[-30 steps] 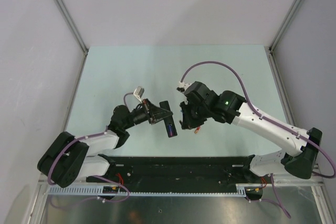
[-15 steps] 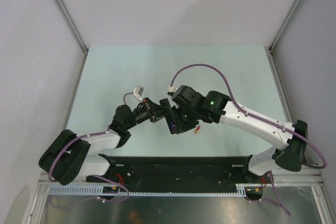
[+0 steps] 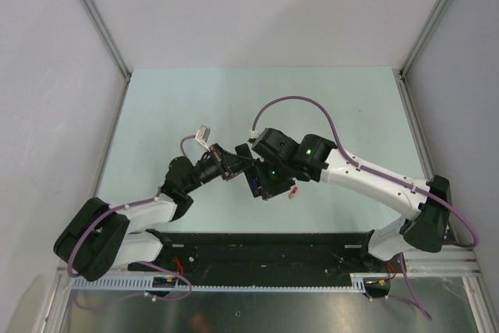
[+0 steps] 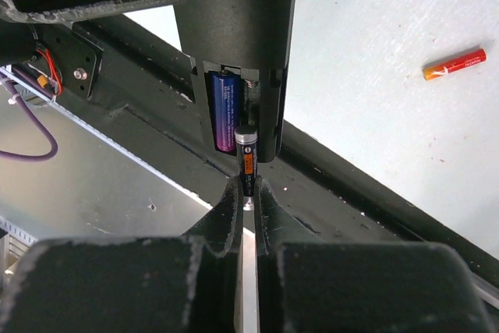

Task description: Load the batteries into the remote control

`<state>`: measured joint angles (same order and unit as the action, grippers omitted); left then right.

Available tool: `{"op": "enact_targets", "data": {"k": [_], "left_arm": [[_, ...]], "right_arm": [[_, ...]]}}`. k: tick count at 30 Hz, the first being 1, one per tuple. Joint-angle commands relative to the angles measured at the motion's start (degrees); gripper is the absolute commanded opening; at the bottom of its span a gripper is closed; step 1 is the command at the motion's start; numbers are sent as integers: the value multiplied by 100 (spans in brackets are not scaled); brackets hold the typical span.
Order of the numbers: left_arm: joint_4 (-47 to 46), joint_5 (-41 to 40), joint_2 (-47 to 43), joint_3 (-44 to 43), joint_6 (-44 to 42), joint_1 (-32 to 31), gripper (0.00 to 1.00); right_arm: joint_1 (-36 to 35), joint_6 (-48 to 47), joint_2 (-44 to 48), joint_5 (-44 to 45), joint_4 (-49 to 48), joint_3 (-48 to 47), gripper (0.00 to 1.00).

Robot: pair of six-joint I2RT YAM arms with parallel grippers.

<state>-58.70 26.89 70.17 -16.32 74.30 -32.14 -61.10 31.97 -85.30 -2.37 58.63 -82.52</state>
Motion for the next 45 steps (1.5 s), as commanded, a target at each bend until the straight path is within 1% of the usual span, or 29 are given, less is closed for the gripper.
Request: {"op": "enact_targets", "data": {"k": [1,19,22,31,38,45], "left_arm": [[-195,-27,-206,-56,-74,-55,0],[-195,70,-197,-82,49,-126,0],[-203,70,-197,-91,76,-126,0],[-195,61,-232,-109,137,-126,0],[-195,53,-232,-117,155,-126,0],[-195,44,-206,-109,137,-134,0]], "right_arm": [[37,47,-92,123,61,-291,0],[133,11,-330,228,175,-651,0],[142,38,-338,404,192,-669,0],[160,38,-347,422,219,-669,0],[160,47,-374,483,307,-686,11],[160,64,-391,545,368,-757,16]]}}
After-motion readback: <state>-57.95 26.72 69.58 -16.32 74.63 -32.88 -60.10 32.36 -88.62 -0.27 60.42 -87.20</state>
